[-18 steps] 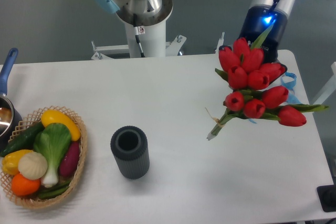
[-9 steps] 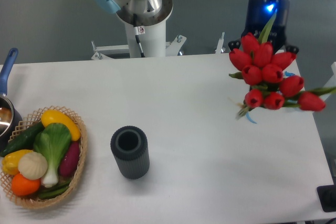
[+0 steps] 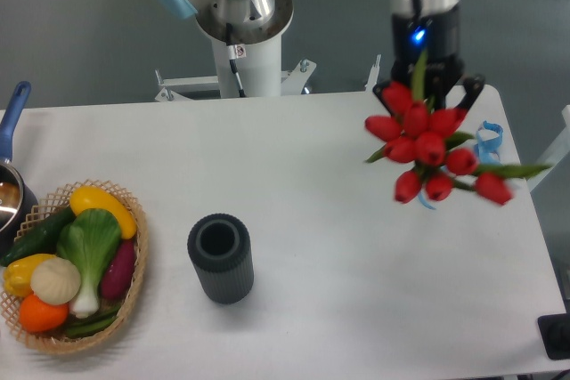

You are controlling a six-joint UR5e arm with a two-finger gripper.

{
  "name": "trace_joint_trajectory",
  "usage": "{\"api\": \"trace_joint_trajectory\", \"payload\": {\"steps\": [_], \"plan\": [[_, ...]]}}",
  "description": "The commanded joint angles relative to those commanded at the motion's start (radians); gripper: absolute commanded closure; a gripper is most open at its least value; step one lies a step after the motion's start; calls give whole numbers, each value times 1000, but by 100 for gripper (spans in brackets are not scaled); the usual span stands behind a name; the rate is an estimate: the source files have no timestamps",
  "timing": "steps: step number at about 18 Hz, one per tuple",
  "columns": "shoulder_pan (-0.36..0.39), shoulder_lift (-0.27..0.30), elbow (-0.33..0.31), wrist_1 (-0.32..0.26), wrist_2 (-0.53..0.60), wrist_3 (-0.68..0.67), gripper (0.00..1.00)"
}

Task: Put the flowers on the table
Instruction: 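Lower the held tulip bouquet down onto the table surface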

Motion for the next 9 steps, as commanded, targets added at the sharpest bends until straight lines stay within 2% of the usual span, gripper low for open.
{"api": "trace_joint_trajectory", "payload": {"steps": [2, 4, 7, 9], "plan": [[-34, -43, -25, 1, 81, 52, 83], [-70, -101, -23, 5, 175, 91, 83], [-124, -212, 7, 12, 288, 94, 83], [-152, -273, 33, 9, 319, 92, 83]]}}
